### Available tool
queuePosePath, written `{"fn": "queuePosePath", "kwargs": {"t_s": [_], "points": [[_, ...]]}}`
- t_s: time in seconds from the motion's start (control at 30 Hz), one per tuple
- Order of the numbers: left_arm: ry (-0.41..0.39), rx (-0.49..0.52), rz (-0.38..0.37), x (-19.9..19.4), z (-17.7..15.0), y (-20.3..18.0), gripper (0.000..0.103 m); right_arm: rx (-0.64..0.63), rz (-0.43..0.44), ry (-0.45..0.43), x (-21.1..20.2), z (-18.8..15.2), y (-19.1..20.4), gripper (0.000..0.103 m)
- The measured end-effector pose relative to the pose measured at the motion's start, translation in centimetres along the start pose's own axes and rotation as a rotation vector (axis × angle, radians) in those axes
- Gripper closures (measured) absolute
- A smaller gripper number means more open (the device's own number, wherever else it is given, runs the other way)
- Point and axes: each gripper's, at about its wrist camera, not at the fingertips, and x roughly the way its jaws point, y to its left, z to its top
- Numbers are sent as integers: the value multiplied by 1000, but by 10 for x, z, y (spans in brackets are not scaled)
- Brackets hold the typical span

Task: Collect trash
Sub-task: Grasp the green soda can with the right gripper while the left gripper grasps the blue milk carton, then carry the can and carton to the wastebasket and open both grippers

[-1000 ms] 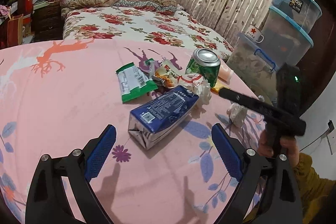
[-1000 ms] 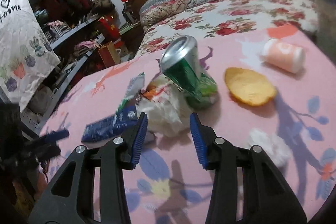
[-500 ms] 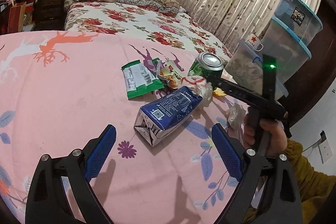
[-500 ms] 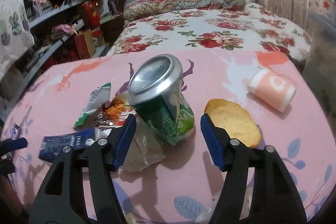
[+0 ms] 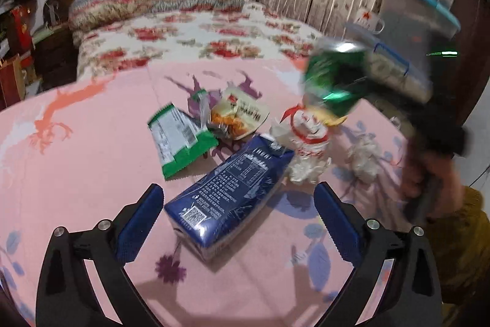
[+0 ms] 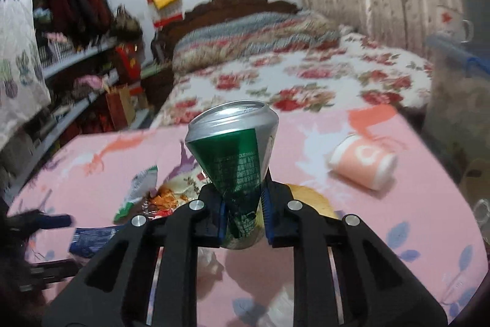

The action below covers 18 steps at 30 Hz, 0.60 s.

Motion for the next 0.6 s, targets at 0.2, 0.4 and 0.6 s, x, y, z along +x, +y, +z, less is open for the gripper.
{"fn": "queuePosePath", "kwargs": {"t_s": [0.2, 0.4, 0.6], "points": [[64, -24, 21, 28, -7, 5, 9, 86, 28, -90, -69, -12, -23, 82], [64, -17, 9, 18, -20, -1, 49, 190, 27, -122, -105, -29, -50, 82], [9, -67, -28, -30, -39, 0, 54, 257, 18, -155, -127, -41, -66, 82]]}}
